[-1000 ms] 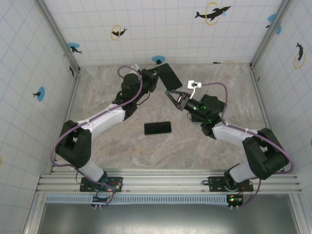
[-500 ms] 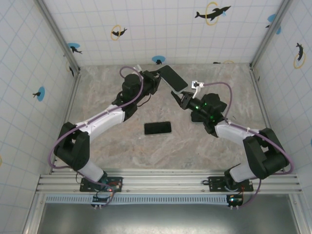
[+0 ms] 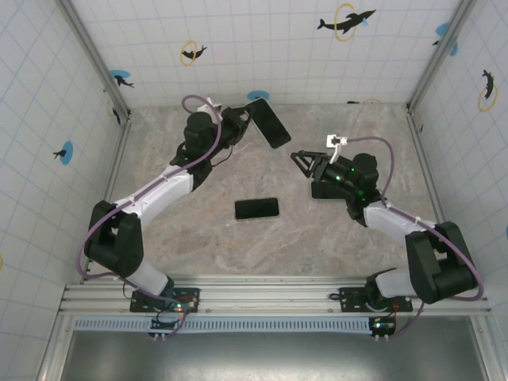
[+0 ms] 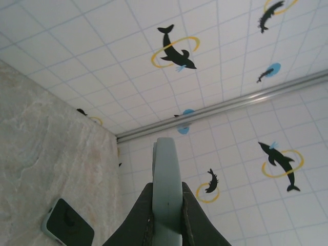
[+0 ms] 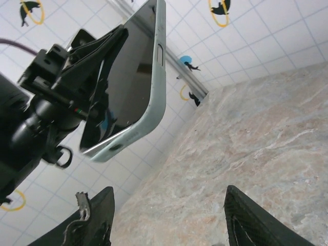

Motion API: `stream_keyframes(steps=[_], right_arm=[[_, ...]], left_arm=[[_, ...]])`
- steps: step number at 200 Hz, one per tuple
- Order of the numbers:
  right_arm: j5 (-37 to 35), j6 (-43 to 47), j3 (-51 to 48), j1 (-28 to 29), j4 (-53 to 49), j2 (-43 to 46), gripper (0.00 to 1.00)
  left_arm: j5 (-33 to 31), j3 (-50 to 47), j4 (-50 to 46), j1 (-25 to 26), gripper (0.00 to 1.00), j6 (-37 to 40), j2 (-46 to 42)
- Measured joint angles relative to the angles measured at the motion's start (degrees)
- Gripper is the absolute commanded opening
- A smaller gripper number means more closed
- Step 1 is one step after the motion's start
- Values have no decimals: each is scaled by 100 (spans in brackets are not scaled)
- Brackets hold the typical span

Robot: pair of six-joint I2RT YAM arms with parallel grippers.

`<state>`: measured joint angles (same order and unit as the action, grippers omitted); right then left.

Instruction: Take the phone out of the phone case

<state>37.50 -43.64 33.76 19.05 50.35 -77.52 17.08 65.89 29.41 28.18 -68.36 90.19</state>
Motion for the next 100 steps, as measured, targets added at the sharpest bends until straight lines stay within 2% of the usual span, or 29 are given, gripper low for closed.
stream_keyframes(steps=[23,51,100], right_arm=[[586,212,15,-142,-33,35,59],[1259,962,280,-155,-577,35,58],[2159,2441,1060,-153,-1473,-46,48]], left_arm=[[728,61,264,-181,0,374,2],[1735,273,514,-247,0,907,28],[3126,466,704,-264,0,1773,28]])
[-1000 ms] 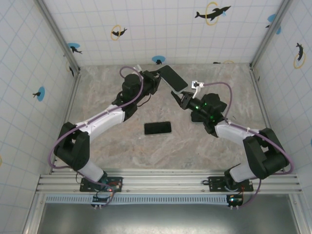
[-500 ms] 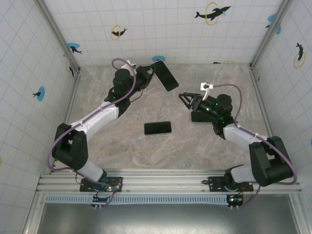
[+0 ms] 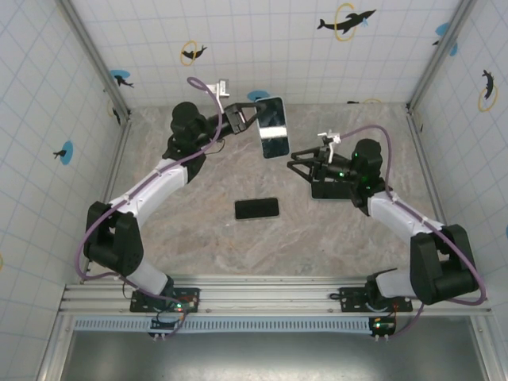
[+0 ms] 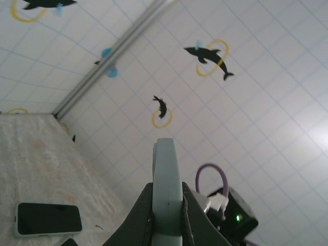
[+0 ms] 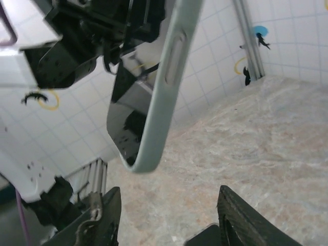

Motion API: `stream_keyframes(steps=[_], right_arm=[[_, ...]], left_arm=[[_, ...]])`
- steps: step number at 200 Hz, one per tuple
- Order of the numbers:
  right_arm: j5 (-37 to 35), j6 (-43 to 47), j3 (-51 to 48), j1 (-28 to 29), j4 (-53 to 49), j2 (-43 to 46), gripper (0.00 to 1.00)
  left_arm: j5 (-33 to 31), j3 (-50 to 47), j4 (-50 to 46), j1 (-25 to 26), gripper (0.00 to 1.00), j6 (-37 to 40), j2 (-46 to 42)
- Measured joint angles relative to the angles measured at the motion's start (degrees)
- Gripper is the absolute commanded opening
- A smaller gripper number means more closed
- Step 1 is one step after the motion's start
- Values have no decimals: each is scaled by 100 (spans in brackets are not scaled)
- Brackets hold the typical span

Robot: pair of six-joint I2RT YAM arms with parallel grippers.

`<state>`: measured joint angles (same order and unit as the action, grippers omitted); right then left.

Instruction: Take the phone out of the phone case

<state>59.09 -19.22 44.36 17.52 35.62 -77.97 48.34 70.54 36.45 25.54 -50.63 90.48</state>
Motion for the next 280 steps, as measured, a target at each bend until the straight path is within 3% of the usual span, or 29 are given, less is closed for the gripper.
stream_keyframes(steps=[45,101,198,280], right_arm=[[601,1047,492,57,-787,-245,39],[859,2011,820,238,-1475,-382,25],[1036,2549,876,354,-1788,-501,22],[1080,2721,1067,391,-2142,-564,11]], left_arm=[[675,4,-52,-15,0,721,-2],[960,4,-96,-15,0,1034,-2],[1060,4,57,-15,0,868,-4],[1169,4,264,-15,0,706,-4]])
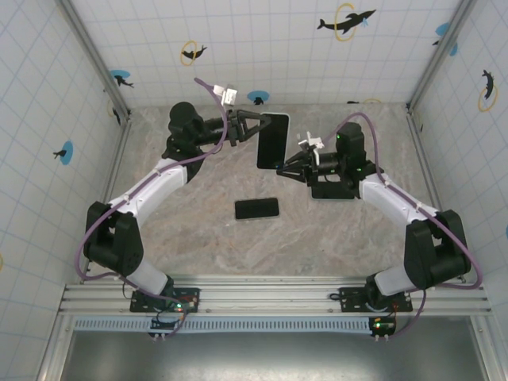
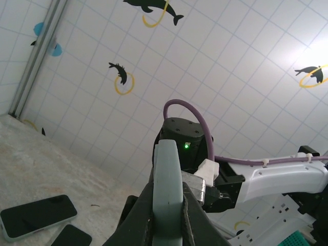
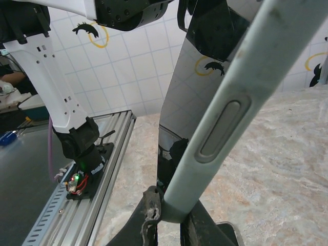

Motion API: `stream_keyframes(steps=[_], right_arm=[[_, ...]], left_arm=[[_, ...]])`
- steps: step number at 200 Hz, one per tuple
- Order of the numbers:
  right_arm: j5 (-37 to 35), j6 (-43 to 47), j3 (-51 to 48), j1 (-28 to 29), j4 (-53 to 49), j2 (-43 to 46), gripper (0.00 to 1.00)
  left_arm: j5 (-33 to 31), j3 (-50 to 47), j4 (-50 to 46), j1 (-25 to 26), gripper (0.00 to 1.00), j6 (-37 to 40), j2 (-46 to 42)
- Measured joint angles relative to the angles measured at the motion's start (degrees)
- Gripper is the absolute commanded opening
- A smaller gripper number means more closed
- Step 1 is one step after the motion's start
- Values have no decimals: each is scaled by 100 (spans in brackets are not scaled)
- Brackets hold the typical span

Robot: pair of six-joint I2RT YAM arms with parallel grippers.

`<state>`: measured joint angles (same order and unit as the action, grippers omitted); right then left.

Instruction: Take the phone out of the phone case

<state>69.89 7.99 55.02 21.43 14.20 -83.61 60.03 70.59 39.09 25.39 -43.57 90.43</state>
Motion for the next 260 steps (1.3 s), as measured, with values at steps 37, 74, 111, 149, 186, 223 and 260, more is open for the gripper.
stream_keyframes(steps=[37,74,111,149,186,223,260], right_arm=[[-153,610,376,28,-841,0,7],[-459,1250,656,48,-1537,0,7],[-1038,1808,739,70,-1832,48,7],[-1362,1766,739,59,-1777,63,8],[-1215,1143,557,-9,-1163,125,23],[-1078,114,208,-48,94,323,33],[-1040,-715,13,-74,822,345,41]], left_arm=[[50,120,42,-26,0,-280,76],[81,179,144,-50,0,-463,140],[0,181,131,-74,0,-667,173],[-52,184,160,7,0,-811,173],[-278,238,160,7,0,-765,173],[-302,243,-7,31,0,-798,173],[-337,243,0,116,0,-949,173]])
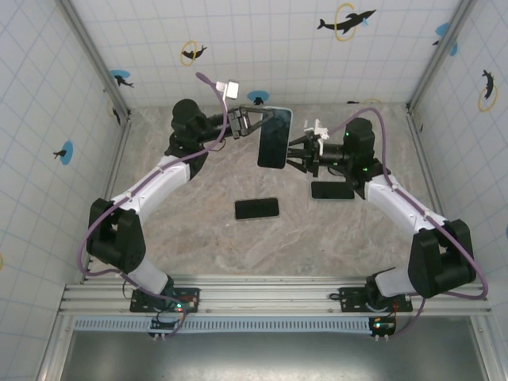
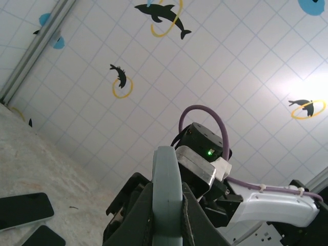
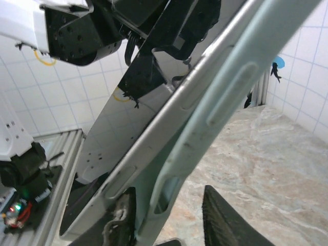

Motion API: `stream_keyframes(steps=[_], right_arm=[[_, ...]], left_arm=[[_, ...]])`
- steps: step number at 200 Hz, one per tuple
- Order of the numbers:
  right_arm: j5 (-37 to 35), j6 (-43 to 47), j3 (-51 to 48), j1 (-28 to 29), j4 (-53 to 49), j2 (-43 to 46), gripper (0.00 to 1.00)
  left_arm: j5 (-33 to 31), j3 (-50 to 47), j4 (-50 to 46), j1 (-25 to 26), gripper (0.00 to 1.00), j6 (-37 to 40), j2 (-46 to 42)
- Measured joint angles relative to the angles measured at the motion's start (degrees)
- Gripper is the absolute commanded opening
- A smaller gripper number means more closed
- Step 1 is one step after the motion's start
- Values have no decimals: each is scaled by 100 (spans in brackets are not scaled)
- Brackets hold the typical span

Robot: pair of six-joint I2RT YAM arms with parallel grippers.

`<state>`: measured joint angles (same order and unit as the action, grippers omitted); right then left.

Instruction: Take the phone out of the phone case

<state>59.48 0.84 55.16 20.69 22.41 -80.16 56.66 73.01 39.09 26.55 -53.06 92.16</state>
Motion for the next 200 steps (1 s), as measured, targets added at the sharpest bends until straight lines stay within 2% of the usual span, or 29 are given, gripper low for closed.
stream_keyframes(steps=[24,41,98,138,172,200], right_arm=[[-35,-793,-175,0,540,0,47],[-160,-1672,-396,0,1150,0,49],[-942,-4848,-990,122,2796,-7,50],[-1659,-6391,-1335,326,3309,-7,47],[-2212,-7208,-1493,503,3464,-7,32],[-2452,-7646,-1606,581,3713,-7,14]], left_arm=[[-304,0,-48,17,0,-175,-20],[-758,-76,-4,44,0,-457,-90],[-2387,-658,223,304,0,-1388,-374],[-3220,-1056,446,516,0,-2006,-411],[-3648,-1228,407,560,0,-2258,-411],[-3856,-1340,393,566,0,-2439,-411]])
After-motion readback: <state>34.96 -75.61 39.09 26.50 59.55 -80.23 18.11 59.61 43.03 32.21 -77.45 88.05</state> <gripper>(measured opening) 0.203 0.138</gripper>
